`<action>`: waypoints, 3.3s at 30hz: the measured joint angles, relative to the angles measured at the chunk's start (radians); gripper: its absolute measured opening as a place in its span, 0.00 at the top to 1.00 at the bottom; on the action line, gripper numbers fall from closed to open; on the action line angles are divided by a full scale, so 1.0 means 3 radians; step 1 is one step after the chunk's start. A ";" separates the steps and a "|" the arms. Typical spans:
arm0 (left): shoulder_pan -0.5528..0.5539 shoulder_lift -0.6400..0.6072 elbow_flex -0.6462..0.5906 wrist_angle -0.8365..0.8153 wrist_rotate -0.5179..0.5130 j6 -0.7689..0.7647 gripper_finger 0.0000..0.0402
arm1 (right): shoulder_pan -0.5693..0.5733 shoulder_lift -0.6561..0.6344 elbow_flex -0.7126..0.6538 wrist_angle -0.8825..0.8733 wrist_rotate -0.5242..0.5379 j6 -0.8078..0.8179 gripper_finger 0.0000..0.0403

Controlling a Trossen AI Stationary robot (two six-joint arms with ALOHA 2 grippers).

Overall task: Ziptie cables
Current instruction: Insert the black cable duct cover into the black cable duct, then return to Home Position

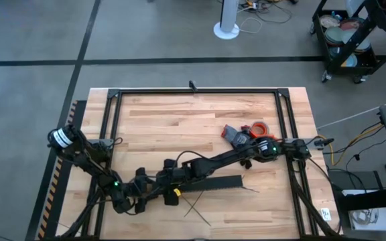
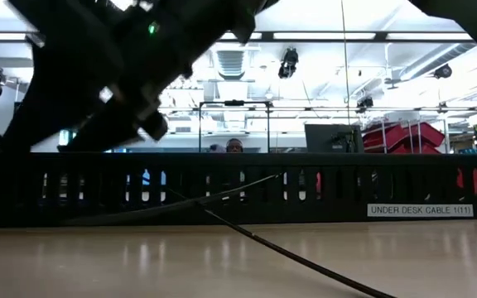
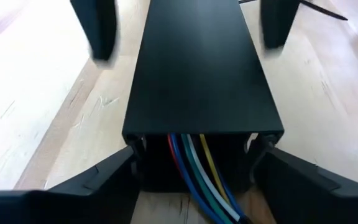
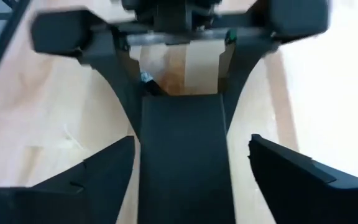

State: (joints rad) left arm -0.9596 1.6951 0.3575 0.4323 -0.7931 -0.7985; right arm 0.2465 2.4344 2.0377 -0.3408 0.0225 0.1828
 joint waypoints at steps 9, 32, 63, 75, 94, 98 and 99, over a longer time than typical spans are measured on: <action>0.0000 -0.0509 -0.0008 -0.0522 0.0329 -0.0014 0.31 | 0.0001 -0.0338 0.0006 -0.0335 -0.0001 -0.0068 0.14; -0.0008 -0.2681 0.0572 -0.2996 0.0678 -0.0261 0.36 | 0.0550 -0.1118 -0.0087 -0.1684 0.0718 -0.0377 0.75; 0.2693 -0.3390 0.0219 -0.0295 0.1737 0.2729 0.72 | -0.0019 -0.4798 -0.4659 0.1357 0.0693 -0.0618 1.00; 0.2916 -0.4558 0.0226 -0.1349 0.1782 0.2778 0.80 | -0.0213 -0.6584 -0.5192 0.1050 0.0696 -0.0532 1.00; 0.2899 -0.5558 -0.0392 -0.1689 0.2085 0.2455 0.85 | -0.0213 -0.8112 -0.6505 0.1804 0.0823 -0.0402 1.00; 0.2899 -0.5647 -0.0670 -0.1375 0.2088 0.2504 0.85 | -0.0212 -0.8049 -0.6749 0.2060 0.0683 -0.0342 1.00; 0.2899 -0.5647 -0.0736 -0.1302 0.2088 0.2509 0.85 | -0.0212 -0.8043 -0.6752 0.2057 0.0686 -0.0313 1.00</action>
State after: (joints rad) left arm -0.0899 0.0010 0.1367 0.0417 -0.1668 -0.0460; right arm 0.1829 0.0216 0.0120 0.2764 0.2282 0.0890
